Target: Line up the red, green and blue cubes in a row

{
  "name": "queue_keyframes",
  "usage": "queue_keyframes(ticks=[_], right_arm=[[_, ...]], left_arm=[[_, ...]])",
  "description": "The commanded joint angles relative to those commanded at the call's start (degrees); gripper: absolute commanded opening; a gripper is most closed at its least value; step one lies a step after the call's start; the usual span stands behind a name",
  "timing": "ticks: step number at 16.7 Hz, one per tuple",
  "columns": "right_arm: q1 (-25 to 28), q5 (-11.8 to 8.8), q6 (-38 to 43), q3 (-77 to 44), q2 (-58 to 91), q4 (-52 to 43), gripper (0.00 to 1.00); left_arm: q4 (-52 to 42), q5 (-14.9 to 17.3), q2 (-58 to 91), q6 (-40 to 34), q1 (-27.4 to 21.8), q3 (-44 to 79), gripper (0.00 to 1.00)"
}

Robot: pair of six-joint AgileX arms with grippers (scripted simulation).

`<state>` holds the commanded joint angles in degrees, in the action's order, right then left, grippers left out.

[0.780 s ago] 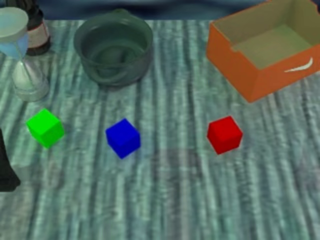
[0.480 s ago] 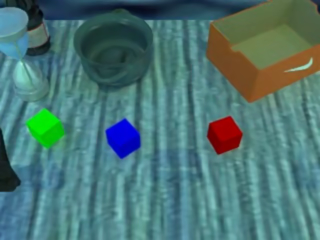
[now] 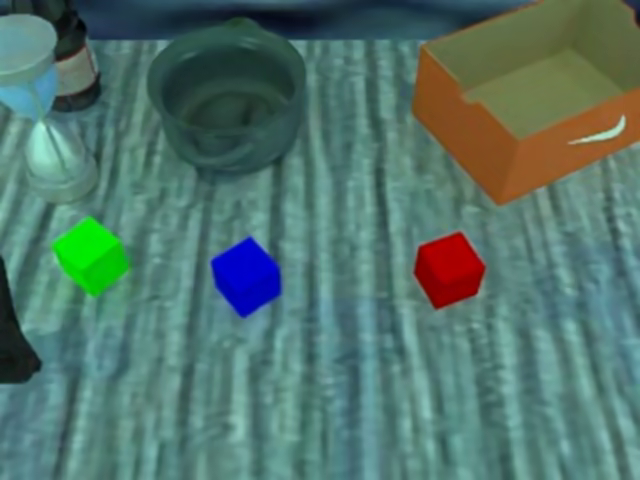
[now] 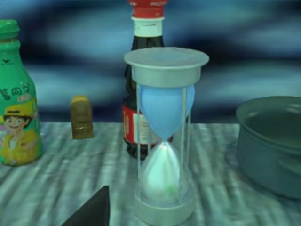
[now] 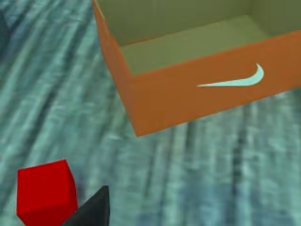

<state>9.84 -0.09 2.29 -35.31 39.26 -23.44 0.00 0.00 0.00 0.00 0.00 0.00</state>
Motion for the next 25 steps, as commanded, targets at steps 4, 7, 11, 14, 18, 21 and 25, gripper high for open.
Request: queue_keyframes(ticks=[4,7,11,14,18,21,25], right_arm=[[5.55,0.07,1.19,-20.55,27.32,-14.17,1.00],[9.63,0.04,2.04,-35.16,47.02,-24.50,1.00],[14.31,0.01,3.04,-51.81,67.59,-36.00,1.00],[16.91,0.09,3.63,-61.68,78.05,-42.02,1.00],[18.70,0.25,4.08,-69.07,85.54,-45.93,1.00],[18.81,0.26,4.10,-69.52,85.98,-46.15,1.00],[18.59,0.26,4.01,-68.58,86.17,-45.08,1.00]], left_arm=[[0.00,0.00,0.00,0.00,0.00,0.00,1.00],[0.00,0.00,0.00,0.00,0.00,0.00,1.00],[0.00,0.00,0.00,0.00,0.00,0.00,1.00],[0.00,0.00,0.00,0.00,0.00,0.00,1.00],[0.00,0.00,0.00,0.00,0.00,0.00,1.00],[0.00,0.00,0.00,0.00,0.00,0.00,1.00],[0.00,0.00,0.00,0.00,0.00,0.00,1.00]])
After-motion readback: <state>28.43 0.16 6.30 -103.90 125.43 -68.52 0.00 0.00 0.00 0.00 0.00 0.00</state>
